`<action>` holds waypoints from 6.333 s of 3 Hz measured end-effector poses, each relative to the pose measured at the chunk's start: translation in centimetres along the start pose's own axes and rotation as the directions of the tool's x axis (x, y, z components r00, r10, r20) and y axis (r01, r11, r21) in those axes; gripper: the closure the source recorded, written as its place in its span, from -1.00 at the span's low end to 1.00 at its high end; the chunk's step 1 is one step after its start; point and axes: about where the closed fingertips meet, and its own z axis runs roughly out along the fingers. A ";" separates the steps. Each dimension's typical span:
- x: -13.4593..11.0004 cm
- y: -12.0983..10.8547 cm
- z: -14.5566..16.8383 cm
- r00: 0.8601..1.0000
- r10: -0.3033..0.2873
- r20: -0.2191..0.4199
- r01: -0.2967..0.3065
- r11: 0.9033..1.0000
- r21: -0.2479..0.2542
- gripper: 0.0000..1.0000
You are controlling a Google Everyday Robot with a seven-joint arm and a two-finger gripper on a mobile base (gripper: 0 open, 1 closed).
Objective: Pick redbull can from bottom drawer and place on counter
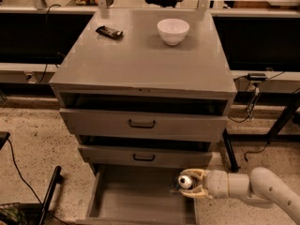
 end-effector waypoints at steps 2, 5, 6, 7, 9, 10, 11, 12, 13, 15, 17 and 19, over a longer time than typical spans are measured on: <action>-1.8 -0.4 -0.2 1.000 0.002 -0.023 -0.003 0.999 -0.040 1.00; -23.5 -1.3 -3.5 0.986 -0.096 -0.140 0.056 0.963 -0.263 1.00; -29.0 -3.8 -4.7 0.982 -0.106 -0.154 0.060 0.958 -0.280 1.00; -34.5 -7.0 -5.4 0.975 -0.124 -0.185 0.064 0.952 -0.299 1.00; -43.2 -15.9 -7.0 0.977 -0.078 -0.198 0.038 0.979 -0.200 1.00; -43.5 -20.9 -7.9 0.986 -0.001 -0.165 -0.011 0.997 -0.071 1.00; -43.7 -25.5 -9.8 0.986 0.083 -0.143 -0.071 0.994 0.085 1.00; -40.8 -28.4 -10.3 0.974 0.157 -0.162 -0.126 0.974 0.186 1.00; -36.8 -29.9 -10.0 0.955 0.240 -0.177 -0.197 0.953 0.229 0.65; -36.2 -30.1 -9.3 0.952 0.249 -0.177 -0.207 0.952 0.223 -0.29; -36.1 -30.0 -8.7 0.952 0.249 -0.177 -0.210 0.954 0.214 -1.00; -37.7 -30.1 -9.7 0.968 0.191 -0.161 -0.156 0.966 0.206 -1.00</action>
Offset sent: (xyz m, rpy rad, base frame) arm 0.0054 0.0028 0.0735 -0.1057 0.0599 0.1159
